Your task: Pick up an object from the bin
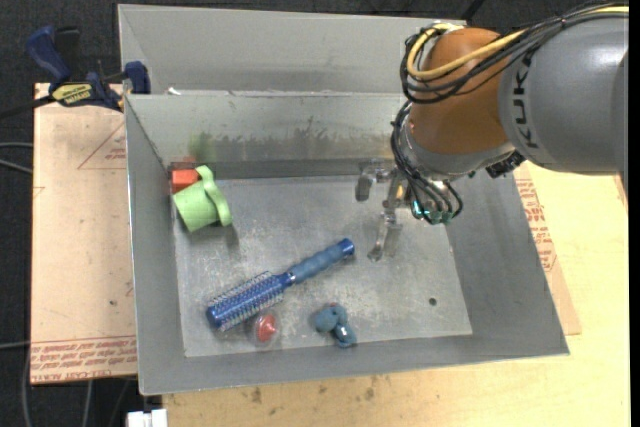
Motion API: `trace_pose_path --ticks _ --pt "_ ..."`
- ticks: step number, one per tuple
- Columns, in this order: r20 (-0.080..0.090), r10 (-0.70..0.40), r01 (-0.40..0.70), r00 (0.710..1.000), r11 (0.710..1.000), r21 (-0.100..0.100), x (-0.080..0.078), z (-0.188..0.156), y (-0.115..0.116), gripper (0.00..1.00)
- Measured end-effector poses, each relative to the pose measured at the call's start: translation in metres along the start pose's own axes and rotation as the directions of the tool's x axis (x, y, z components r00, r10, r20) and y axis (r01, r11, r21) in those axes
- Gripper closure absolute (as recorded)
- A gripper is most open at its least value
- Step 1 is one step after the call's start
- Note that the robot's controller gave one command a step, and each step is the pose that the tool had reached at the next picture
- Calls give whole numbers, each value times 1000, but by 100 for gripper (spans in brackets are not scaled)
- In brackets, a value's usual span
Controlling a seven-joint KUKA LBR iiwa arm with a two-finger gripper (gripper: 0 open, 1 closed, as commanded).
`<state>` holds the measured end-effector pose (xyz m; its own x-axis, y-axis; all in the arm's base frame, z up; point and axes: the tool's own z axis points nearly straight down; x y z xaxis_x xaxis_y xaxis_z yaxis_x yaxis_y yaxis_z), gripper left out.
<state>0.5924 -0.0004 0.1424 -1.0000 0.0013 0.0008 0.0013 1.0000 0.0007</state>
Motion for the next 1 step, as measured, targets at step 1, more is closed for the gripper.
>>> trace_pose_path --ticks 1 --pt "-3 -247 247 969 969 -2 38 72 22 0"
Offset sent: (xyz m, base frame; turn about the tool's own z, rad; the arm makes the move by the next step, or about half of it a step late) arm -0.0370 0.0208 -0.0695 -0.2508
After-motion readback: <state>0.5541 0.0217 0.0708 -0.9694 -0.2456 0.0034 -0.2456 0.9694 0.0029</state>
